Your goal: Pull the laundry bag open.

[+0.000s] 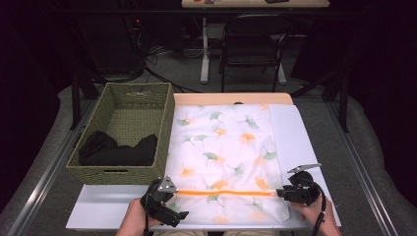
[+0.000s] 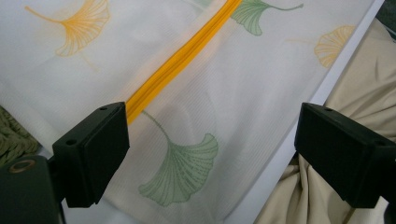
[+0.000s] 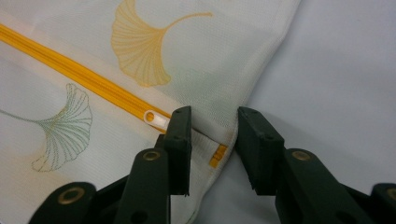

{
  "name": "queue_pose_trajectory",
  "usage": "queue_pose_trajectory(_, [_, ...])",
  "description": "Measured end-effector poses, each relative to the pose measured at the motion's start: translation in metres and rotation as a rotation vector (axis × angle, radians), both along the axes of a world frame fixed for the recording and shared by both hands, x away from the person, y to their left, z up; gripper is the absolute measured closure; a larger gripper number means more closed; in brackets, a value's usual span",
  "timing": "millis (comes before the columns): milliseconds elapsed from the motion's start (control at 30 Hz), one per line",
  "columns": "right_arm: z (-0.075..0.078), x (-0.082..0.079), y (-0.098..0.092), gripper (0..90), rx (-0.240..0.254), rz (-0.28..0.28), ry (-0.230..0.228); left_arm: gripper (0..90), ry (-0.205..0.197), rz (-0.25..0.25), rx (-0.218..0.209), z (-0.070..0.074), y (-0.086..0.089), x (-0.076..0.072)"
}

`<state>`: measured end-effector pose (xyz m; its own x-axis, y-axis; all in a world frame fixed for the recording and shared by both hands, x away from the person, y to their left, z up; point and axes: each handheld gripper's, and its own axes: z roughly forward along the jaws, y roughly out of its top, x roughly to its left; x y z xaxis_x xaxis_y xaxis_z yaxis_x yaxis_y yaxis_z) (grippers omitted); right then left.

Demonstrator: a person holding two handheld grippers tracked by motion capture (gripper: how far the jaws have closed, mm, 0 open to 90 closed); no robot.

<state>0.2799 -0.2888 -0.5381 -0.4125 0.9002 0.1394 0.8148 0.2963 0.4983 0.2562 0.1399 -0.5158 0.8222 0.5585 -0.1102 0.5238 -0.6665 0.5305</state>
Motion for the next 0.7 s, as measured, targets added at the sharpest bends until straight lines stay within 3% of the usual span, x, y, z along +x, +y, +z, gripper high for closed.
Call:
queue_pose_trajectory(167, [0.001, 0.002, 0.0, 72.1, -0.028, 0.008, 0.002, 9.9, 0.01, -0.02, 0.016, 0.001, -0.009, 0.003])
queue_pose_trajectory(367, [0.002, 0.001, 0.003, 83.0, -0.022, 0.034, 0.007, 10.0, -0.012, -0.048, 0.012, 0.008, -0.028, 0.009])
queue_pose_trajectory(567, [0.002, 0.001, 0.004, 84.1, -0.023, 0.042, 0.009, 10.1, -0.012, -0.048, 0.012, 0.008, -0.028, 0.009])
queue_pose_trajectory(600, [0.002, 0.001, 0.004, 84.1, -0.023, 0.042, 0.009, 10.1, -0.012, -0.091, -0.03, 0.01, -0.049, 0.019])
queue_pose_trajectory(700, [0.009, -0.003, 0.003, 84.9, -0.006, 0.069, -0.016, 7.2, -0.016, -0.105, -0.041, 0.011, -0.058, 0.023])
